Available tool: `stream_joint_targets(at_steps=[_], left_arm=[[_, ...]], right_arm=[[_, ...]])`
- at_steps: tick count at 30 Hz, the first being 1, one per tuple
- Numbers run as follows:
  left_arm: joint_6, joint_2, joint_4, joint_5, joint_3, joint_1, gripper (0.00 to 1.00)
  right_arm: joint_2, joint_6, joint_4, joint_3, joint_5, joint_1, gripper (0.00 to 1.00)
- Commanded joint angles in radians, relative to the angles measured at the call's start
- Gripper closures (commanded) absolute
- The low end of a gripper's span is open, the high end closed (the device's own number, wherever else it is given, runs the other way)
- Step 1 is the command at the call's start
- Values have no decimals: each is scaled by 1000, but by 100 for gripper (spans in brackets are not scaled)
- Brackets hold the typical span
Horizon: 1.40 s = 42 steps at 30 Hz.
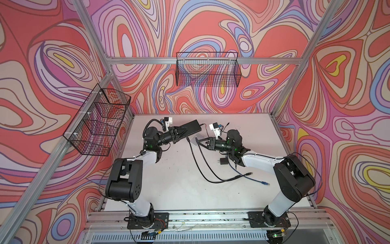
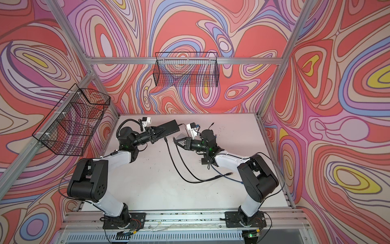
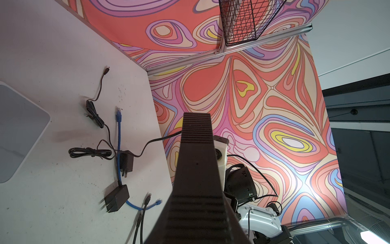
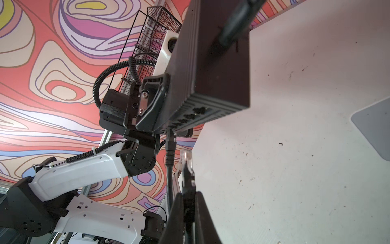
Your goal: Insert the plug into the switch port
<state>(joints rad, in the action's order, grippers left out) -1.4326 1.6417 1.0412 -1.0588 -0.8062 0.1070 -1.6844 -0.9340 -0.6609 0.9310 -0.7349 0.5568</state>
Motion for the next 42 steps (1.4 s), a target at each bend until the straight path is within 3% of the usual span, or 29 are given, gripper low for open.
stream_joint_targets(at_steps=[1,42], left_arm=[[-27,9,112,-21,-1,9,95],[-23,9,130,-31,1,50,96]], right_arm=[[-26,-17,-41,26,-23,-3,100],[-76,-75,-100,87,-27,-1,100]])
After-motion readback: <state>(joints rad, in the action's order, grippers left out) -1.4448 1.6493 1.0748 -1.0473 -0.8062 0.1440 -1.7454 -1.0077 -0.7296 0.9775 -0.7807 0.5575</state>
